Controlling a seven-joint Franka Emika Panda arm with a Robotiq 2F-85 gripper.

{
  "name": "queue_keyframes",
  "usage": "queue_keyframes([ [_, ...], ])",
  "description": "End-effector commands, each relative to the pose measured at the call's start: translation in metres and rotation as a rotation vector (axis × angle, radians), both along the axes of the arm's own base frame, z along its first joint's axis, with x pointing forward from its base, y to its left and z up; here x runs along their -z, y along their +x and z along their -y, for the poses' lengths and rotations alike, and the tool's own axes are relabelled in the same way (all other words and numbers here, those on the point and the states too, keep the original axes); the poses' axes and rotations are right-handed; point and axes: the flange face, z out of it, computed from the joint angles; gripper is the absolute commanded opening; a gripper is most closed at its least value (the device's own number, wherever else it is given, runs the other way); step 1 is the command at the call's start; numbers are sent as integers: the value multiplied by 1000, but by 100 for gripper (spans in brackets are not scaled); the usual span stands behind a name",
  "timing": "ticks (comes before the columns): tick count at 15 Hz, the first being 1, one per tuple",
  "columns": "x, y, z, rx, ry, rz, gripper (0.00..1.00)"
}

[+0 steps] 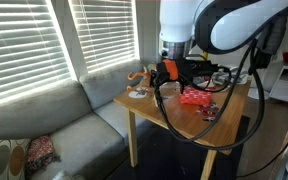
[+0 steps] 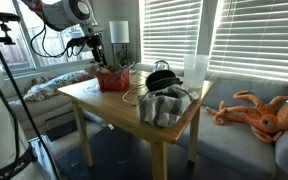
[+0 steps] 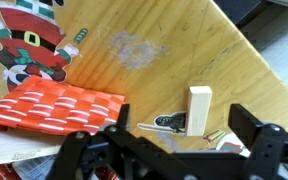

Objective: Put the plank toy in the red box

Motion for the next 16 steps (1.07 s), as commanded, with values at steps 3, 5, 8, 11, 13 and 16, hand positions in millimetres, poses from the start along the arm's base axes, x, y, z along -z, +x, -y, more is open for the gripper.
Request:
queue_keyframes([
  [3, 17, 16, 10, 13, -44, 26, 100],
  [5, 24, 20, 9, 7, -52, 42, 100],
  [8, 35, 24, 3, -18, -48, 37, 100],
  [11, 45, 27, -3, -38, -35, 27, 100],
  [13, 50, 30, -7, -47, -19, 26, 100],
  [16, 57, 33, -9, -47, -15, 20, 99],
])
